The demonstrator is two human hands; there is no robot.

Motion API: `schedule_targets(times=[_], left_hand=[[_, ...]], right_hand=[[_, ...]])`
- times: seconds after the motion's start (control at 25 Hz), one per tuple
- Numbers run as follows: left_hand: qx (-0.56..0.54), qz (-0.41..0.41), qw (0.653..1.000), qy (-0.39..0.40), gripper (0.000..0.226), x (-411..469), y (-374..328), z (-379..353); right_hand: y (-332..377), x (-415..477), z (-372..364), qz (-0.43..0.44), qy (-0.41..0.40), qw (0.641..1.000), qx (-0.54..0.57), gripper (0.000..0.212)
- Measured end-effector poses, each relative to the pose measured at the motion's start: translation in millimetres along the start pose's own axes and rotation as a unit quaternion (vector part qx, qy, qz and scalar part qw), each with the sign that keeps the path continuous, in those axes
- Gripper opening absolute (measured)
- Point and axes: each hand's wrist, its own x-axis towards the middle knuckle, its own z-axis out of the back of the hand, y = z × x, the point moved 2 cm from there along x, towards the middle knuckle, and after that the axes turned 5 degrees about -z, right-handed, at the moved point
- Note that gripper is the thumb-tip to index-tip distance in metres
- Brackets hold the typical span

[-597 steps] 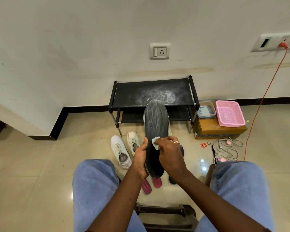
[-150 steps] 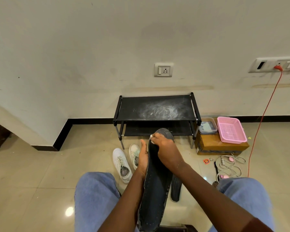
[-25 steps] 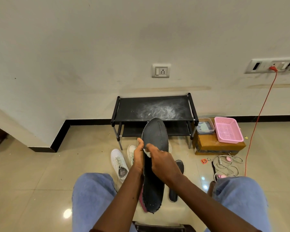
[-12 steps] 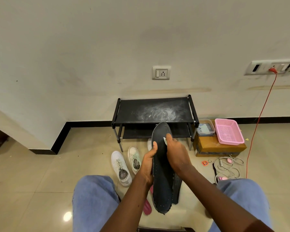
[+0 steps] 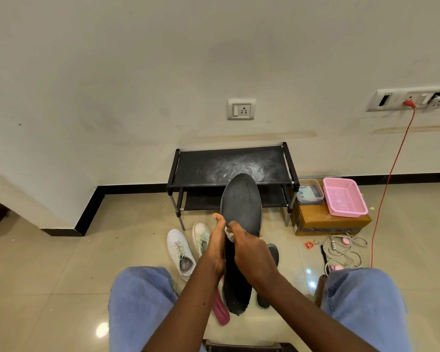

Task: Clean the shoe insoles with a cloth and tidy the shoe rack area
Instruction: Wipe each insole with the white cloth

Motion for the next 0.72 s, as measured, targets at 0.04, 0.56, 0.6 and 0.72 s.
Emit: schedule_targets(times=[0.04,0.56,0.6,0.72], left_hand=[[-0.004,0.003,1.0,-0.009,0.078,-1.5,-0.5,0.6],[-0.186,-0.022,0.98,0.071,0.072,-1.3,2.9,8.0],[-0.196,-0.031,0.979,0.054,0.071,1.9,-0.4,9.2],[-0.203,-0.028,0.977,0.049,0.076,9.1,-7.2,9.4]], right_hand=[[-2.1,2.3,3.7,0.003,0.004,1.0,-0.028,0.044],[-9.8,9.3,19.1,-0.014,-0.039,0.999,0.025,0.036],[-8.0,3.1,18.0,0.0,-0.022,0.999,0.031,0.035],[-0.8,-18.1,14.6,0.088,-0.021,0.996,0.009,0.037]])
